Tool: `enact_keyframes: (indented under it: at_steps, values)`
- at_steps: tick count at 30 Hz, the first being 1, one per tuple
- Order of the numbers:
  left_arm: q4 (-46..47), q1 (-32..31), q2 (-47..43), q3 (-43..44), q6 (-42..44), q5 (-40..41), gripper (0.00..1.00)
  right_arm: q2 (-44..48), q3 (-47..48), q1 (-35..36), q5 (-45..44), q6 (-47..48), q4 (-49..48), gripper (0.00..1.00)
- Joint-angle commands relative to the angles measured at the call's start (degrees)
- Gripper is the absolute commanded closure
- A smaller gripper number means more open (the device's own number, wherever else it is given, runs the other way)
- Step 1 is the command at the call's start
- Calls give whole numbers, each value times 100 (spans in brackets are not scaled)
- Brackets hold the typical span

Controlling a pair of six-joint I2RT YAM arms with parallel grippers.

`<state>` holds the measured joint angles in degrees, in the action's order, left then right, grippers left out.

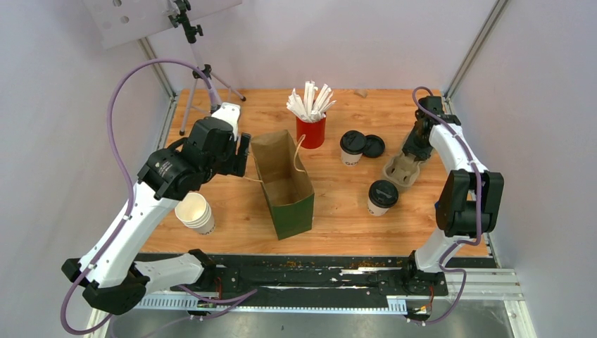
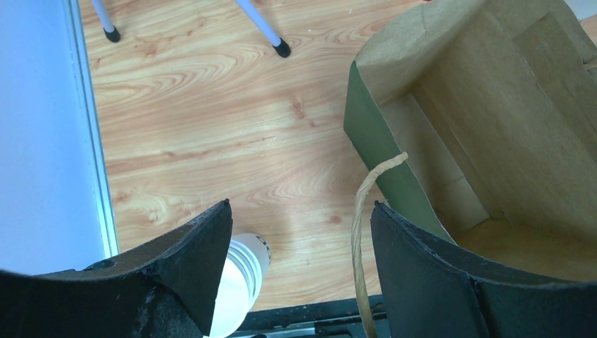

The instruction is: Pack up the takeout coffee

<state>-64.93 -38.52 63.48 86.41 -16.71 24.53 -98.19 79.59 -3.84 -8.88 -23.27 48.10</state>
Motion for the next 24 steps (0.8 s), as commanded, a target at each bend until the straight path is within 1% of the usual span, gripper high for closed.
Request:
enact_keyframes:
  at_steps: [1, 11, 19, 24]
  values:
    - [217, 26, -137, 164, 27, 78, 21, 181, 326, -3, -90, 167, -2, 71]
    - [257, 33, -117, 160, 59, 43, 21, 388, 577, 96, -298, 425, 104, 72]
    - [329, 33, -126, 175, 23, -82, 21, 763, 1170, 358, -427, 659, 443, 72]
    - [366, 38, -148, 166, 1, -157, 21, 938, 1726, 724, -334, 821, 727, 72]
